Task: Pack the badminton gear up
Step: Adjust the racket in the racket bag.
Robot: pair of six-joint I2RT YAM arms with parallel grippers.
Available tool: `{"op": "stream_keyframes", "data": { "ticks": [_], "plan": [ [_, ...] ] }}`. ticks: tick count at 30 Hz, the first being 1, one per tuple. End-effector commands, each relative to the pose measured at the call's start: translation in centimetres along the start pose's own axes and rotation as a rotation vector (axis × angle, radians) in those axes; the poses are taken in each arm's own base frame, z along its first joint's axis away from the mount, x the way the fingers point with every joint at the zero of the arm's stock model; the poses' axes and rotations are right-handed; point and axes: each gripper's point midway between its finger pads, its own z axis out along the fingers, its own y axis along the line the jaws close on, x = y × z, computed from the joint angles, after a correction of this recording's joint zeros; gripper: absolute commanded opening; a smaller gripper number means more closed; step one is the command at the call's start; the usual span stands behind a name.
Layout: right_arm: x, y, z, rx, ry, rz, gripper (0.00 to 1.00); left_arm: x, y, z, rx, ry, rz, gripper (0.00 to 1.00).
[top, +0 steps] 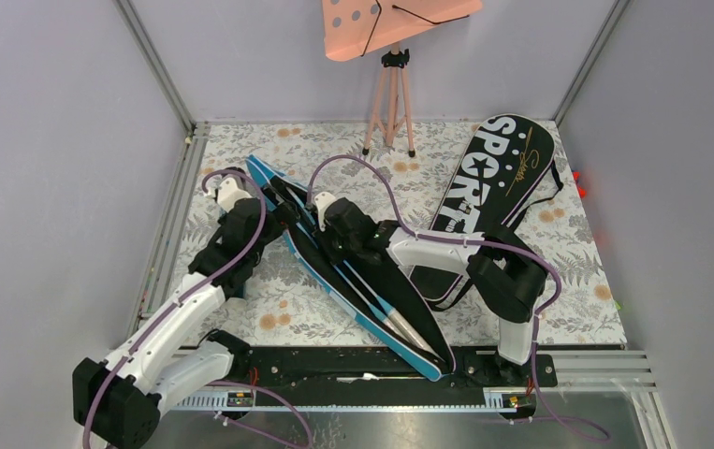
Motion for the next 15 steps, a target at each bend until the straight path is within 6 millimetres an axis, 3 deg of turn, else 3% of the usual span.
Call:
{"op": "stream_keyframes", "data": {
  "ticks": [1, 5, 10, 15],
  "plan": [
    [1.9, 1.2, -1.0, -0.034, 0.092, -0.002, 0.16, -3.2, -1.4, -0.1, 0.024, -0.11, -0.031, 0.94],
    [1.7, 1.1, -1.1, -0.024, 0.09, 0.007, 0.16, -1.4, -1.6, 0.7, 0.039, -0.048, -0.013, 0.91],
    [1.6, 1.3, -1.2, -0.028, 0.088, 0.031, 0.17, 0.6, 0.1, 1.8, -0.01, -0.01, 0.004, 0.9],
    [1.2, 2.1, -1.8, -0.076, 0.066, 0.033, 0.18, 1.0, 1.7, 4.2, -0.078, -0.043, 0.02, 0.82]
  ]
}}
